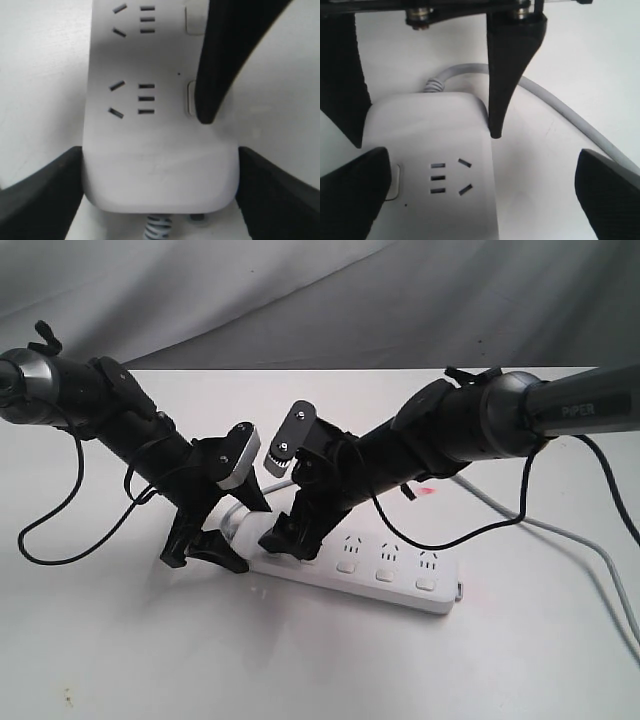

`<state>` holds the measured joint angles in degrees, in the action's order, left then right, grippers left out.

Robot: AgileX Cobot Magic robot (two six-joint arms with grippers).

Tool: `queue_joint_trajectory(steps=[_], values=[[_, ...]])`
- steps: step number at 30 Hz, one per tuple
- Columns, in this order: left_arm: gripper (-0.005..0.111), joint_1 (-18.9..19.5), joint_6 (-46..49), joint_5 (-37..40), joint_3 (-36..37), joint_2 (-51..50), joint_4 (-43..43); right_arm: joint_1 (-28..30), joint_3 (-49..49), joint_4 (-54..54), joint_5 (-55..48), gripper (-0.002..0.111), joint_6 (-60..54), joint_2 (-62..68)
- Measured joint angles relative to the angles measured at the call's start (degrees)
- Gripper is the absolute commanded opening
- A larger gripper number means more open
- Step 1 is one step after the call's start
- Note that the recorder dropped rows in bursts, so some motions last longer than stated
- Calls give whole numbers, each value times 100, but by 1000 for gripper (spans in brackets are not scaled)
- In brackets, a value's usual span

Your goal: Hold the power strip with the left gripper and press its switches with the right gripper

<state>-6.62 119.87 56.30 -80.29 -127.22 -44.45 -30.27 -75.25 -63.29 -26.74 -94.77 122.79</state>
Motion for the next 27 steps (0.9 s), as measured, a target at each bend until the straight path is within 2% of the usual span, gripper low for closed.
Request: queue_joint_trajectory(steps=[14,27], values=[[36,0,0,0,0,0,0,0,-46,580,-13,91,810,37],[36,0,0,0,0,0,0,0,-89,566,-65,91,910,65]])
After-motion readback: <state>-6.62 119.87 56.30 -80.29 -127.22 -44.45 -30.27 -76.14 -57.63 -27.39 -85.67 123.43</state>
